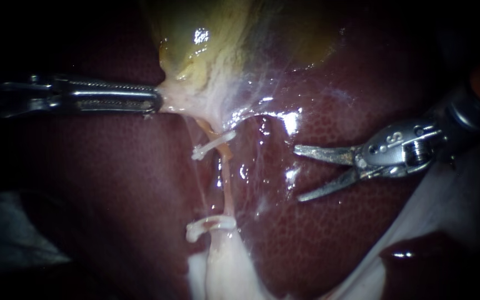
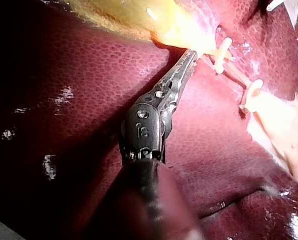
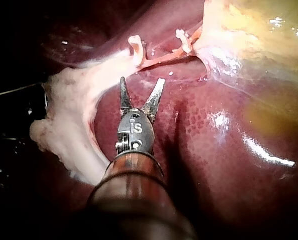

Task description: Go back from the cut left tube

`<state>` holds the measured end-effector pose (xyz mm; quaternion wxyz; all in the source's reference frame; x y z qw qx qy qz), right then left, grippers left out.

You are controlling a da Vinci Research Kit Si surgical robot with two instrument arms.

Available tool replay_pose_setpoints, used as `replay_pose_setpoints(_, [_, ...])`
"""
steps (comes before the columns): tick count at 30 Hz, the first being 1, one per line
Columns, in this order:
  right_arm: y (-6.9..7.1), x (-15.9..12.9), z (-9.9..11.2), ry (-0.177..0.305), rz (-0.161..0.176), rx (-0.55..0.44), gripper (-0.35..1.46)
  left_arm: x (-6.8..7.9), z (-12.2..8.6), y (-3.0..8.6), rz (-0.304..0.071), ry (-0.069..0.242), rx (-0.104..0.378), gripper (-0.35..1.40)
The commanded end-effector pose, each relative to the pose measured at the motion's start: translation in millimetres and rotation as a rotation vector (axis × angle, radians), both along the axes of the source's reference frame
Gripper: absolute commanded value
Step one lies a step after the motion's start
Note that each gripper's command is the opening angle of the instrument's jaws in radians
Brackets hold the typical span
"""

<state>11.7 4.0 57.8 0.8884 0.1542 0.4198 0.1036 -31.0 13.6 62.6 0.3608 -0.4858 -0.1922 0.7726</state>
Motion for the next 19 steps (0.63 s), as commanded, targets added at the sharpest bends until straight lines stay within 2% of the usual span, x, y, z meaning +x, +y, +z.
replay_pose_setpoints(1, [0.0, 0.0, 0.0, 0.000, 0.000, 0.000, 1.45, -0.1, 0.2, -0.1, -0.001, 0.005, 0.000, -0.35])
replay_pose_setpoints(10, [0.0, 0.0, 0.0, 0.000, 0.000, 0.000, 1.45, -0.9, 1.3, -0.3, 0.003, 0.014, -0.002, -0.35])
replay_pose_setpoints(19, [0.0, -0.1, 0.0, 0.000, 0.000, 0.000, 1.45, -0.9, 1.2, -0.3, 0.004, 0.014, -0.002, -0.35])
